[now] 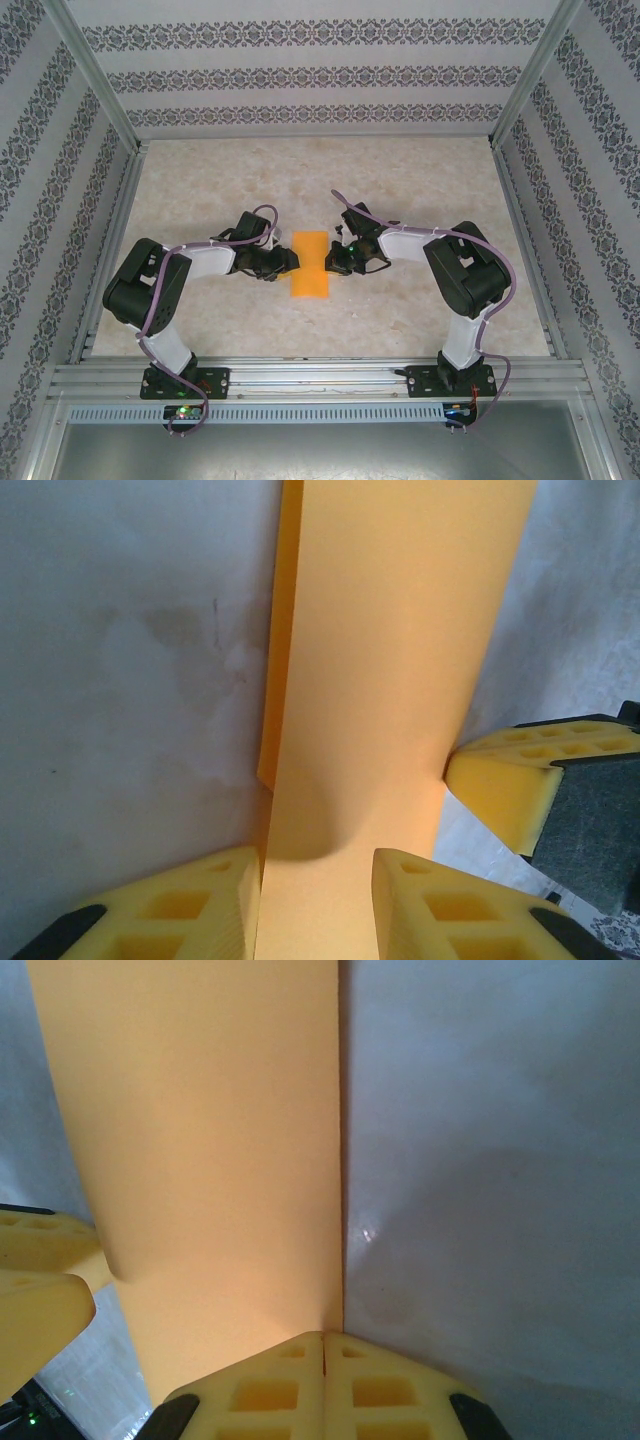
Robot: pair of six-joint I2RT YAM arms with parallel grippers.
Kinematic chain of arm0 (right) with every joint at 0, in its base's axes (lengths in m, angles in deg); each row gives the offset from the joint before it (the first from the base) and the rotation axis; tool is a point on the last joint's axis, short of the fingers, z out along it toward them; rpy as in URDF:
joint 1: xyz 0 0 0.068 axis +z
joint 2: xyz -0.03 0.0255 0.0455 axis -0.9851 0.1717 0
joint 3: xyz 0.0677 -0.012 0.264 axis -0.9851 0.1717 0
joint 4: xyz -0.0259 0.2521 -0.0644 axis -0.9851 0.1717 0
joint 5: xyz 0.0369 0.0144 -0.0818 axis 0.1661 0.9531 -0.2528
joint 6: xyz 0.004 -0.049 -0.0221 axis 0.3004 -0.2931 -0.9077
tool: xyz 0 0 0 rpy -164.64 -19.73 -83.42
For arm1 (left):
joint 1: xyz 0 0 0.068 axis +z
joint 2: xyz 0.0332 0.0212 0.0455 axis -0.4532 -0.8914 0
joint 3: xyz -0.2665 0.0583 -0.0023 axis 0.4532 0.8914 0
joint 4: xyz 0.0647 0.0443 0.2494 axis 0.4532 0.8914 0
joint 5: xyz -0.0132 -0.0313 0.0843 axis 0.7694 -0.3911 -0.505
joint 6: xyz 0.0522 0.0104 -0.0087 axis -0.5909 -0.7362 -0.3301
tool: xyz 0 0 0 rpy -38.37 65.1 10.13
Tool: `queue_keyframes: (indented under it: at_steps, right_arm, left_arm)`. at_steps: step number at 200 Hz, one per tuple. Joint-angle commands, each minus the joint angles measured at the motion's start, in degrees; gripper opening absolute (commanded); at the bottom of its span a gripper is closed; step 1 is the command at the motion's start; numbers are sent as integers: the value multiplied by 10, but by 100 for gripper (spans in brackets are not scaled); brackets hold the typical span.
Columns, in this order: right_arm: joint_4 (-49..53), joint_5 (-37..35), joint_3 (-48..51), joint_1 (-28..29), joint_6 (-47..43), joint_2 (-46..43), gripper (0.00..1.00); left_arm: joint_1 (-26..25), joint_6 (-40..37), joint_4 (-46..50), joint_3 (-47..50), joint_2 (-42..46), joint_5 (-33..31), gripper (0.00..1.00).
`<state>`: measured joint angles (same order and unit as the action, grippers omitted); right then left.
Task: Fold a paper plane with a square sheet of paper (fold left side to right side)
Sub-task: Third fold the triangle at the center of the table.
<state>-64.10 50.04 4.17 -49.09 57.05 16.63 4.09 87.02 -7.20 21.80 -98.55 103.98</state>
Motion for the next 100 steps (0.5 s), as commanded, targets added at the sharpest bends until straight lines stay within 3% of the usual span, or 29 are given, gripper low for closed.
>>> queue_keyframes:
  at_steps: [1, 100]
  right_arm:
    - [36, -25, 3, 6, -10, 16, 0]
    - [37, -26, 2, 6, -12, 17, 0]
  left_arm:
    - [5, -3, -1, -10, -6, 11, 35]
    - [6, 1, -31, -28, -17, 19, 38]
